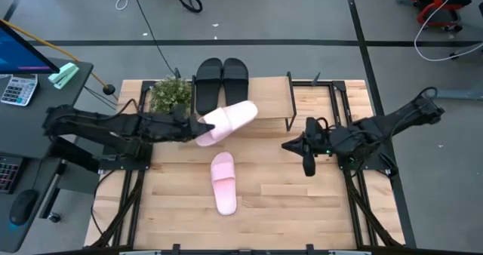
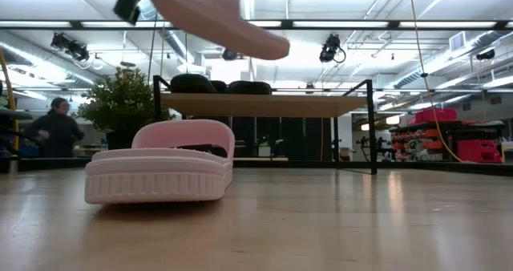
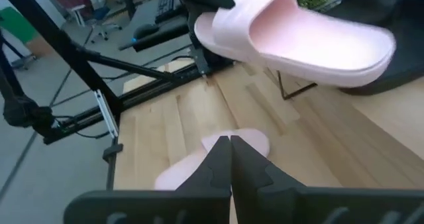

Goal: Pick and place slides into the shelf
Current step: Put the top pink slide on the shelf

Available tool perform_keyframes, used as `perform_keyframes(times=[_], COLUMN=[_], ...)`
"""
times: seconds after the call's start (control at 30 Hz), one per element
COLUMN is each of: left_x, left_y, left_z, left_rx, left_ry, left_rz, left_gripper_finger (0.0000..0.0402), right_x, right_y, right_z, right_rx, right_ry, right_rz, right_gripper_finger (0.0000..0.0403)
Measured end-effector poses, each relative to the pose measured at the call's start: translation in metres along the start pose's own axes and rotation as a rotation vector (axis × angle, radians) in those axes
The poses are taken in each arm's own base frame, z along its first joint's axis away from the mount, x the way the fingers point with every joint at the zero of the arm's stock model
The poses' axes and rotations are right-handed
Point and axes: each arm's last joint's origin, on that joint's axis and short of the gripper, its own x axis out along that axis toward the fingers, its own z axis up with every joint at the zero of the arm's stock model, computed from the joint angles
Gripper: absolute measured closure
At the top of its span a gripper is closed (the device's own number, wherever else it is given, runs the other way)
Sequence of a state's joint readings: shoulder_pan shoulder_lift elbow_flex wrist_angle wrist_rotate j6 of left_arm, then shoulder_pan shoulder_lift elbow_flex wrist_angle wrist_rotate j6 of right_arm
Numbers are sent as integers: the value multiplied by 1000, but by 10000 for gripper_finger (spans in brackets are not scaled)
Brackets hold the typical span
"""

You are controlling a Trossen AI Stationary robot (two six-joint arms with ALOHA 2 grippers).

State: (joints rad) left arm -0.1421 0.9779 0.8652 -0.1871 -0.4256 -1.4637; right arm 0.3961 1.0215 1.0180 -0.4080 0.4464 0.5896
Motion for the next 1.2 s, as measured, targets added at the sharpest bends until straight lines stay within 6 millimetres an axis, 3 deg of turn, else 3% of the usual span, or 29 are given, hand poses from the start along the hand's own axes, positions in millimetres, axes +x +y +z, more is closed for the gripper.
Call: perform_keyframes(times=[0.23,0.47,0.67,0.97,1.2], left_x=[29,61,94,161,195], left_y=[-36,-62,-73,-78,-85], left_z=[-10,-33,-59,-107,-123], left_rx=[25,6,-41,-155,-178], left_ry=[-99,-336,-528,-675,-857], left_rz=[11,36,46,-1,-25], left_gripper_finger=[392,392,392,392,392], right_x=[-16,-31,-45,-58,-63], right_y=[0,-3,-14,-23,-36], right_z=[-4,-5,-4,-1,-10], right_rx=[-93,-310,-467,-542,-622], right_ry=[20,32,38,4,96], right_rz=[2,27,-24,-76,-210], right_gripper_finger=[403,403,403,403,403])
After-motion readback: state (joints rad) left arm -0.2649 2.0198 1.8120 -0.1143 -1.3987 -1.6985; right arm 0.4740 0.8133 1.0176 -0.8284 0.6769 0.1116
